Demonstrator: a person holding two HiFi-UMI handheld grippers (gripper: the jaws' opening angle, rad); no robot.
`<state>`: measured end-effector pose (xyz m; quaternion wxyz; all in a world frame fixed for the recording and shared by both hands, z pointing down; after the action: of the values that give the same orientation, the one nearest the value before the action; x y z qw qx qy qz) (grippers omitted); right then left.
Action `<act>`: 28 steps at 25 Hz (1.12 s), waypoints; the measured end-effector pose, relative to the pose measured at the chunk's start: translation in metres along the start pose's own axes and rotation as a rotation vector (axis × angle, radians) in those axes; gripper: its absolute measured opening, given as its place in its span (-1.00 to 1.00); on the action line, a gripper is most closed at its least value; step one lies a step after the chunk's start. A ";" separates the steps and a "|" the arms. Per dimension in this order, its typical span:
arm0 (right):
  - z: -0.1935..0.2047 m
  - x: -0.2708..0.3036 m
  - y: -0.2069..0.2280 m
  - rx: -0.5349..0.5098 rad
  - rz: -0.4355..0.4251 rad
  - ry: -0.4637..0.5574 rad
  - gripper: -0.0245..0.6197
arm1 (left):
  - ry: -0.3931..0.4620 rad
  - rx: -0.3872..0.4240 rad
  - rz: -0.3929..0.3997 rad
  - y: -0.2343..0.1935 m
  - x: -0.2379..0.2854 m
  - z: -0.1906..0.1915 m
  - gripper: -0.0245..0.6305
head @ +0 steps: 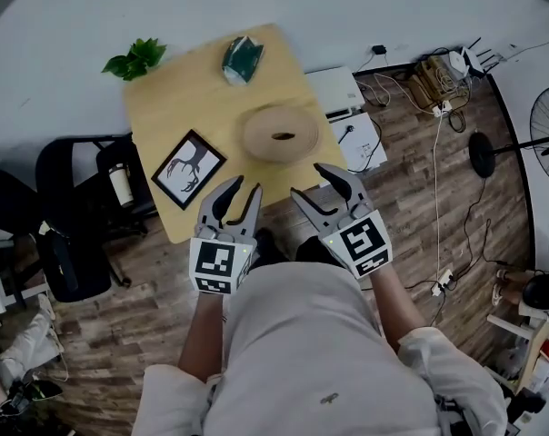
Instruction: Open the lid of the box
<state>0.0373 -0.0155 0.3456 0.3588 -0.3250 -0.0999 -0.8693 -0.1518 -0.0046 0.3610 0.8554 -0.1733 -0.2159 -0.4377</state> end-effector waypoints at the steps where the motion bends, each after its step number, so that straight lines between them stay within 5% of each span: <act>1: 0.000 0.003 -0.001 -0.002 0.001 -0.007 -0.22 | -0.002 -0.001 0.003 -0.002 0.000 0.001 -0.58; 28: 0.039 0.095 0.014 -0.129 -0.028 -0.189 -0.22 | -0.066 -0.055 0.016 -0.022 0.030 0.028 -0.58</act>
<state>0.0156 -0.0633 0.4355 0.3141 -0.4263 -0.0818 -0.8443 -0.1600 -0.0234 0.4031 0.8462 -0.2126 -0.2307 -0.4307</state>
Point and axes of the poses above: the fingertips, and each gripper's own axes: x forward along the fingers, y to its right, z out of its underside, the point moved 9 cm from there along -x, backward along the fingers, and after that the axes turned 11 degrees about -y, right-handed, at the moved point
